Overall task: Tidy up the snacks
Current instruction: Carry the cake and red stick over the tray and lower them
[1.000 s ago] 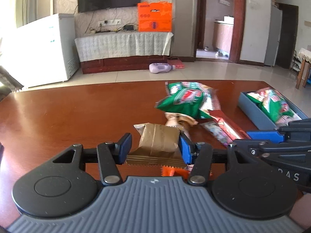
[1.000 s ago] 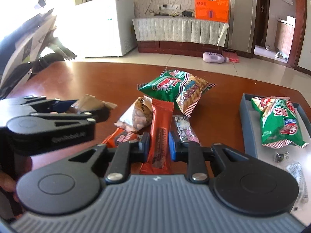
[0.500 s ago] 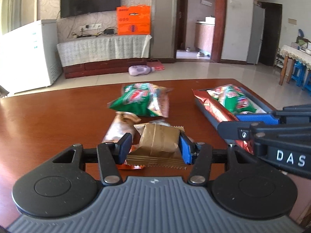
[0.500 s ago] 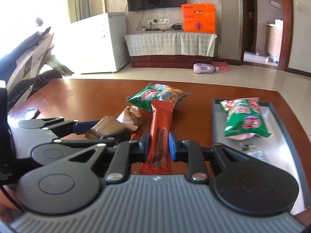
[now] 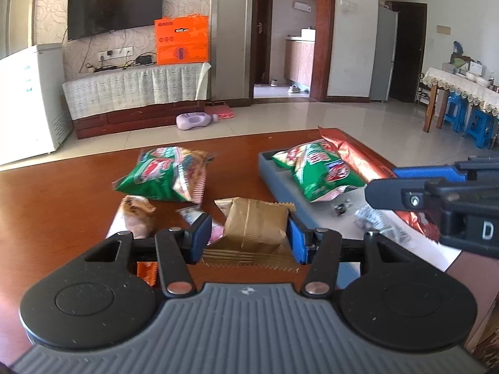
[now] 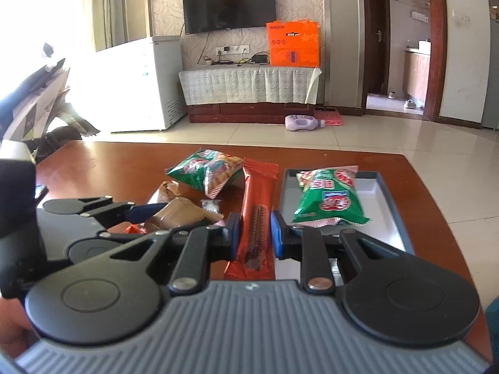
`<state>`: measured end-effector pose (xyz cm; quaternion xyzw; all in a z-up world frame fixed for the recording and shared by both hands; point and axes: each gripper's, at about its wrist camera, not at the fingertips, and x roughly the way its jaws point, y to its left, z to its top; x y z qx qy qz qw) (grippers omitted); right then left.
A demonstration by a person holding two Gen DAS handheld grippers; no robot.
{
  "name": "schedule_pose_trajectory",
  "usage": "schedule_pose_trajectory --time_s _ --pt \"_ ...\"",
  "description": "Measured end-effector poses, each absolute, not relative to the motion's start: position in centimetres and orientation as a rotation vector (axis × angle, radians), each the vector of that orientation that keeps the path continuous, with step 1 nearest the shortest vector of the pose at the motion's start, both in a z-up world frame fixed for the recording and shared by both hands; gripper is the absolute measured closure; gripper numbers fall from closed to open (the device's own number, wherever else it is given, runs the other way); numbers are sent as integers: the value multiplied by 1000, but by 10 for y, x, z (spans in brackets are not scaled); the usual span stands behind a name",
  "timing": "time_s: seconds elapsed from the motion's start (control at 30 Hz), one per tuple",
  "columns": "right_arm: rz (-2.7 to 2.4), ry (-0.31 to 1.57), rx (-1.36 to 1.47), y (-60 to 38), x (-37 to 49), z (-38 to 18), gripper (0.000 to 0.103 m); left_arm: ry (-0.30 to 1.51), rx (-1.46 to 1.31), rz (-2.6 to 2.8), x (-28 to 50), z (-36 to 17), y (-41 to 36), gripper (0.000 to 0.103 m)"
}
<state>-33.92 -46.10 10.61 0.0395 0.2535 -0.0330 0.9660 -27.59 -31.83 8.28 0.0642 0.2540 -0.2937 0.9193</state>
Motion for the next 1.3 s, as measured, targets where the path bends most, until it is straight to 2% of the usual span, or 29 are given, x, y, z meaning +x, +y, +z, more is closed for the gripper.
schedule_pose_trajectory --time_s 0.67,1.3 --pt "-179 534 139 -526 -363 94 79 513 166 -706 -255 77 -397 45" --pt "-213 593 156 -540 -357 79 79 523 177 -771 -218 66 -461 45"
